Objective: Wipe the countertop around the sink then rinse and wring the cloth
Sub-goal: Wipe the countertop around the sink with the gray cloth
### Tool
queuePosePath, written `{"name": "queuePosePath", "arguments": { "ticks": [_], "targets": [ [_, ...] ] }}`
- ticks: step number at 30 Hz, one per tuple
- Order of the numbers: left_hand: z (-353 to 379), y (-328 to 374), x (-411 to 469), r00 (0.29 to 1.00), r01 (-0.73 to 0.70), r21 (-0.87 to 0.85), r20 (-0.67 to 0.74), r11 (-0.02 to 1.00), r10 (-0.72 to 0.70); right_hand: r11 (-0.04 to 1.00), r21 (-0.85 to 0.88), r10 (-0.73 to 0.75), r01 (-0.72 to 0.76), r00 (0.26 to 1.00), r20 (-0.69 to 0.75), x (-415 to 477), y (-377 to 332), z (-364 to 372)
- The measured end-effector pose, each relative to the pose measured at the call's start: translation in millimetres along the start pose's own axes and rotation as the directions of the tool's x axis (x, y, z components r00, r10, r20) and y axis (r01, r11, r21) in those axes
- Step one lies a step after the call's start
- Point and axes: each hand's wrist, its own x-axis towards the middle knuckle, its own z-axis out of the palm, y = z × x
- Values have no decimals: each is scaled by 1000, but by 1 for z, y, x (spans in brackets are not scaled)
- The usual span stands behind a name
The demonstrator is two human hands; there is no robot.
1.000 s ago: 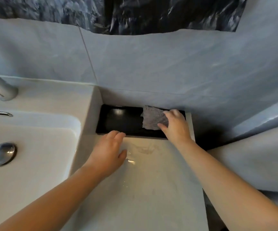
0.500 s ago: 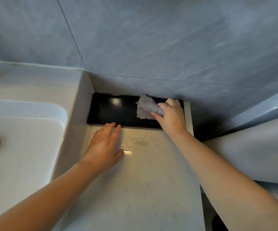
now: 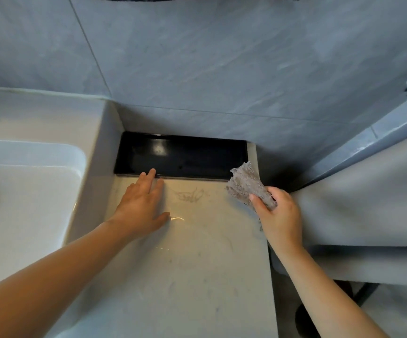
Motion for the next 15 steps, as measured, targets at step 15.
{"name": "queuePosePath", "arguments": {
  "ticks": [15],
  "targets": [
    [51,10,-50,996,-36,-85,-82,996,29,986,-88,-146,140,987,-73,-5,24,43]
  ]
}}
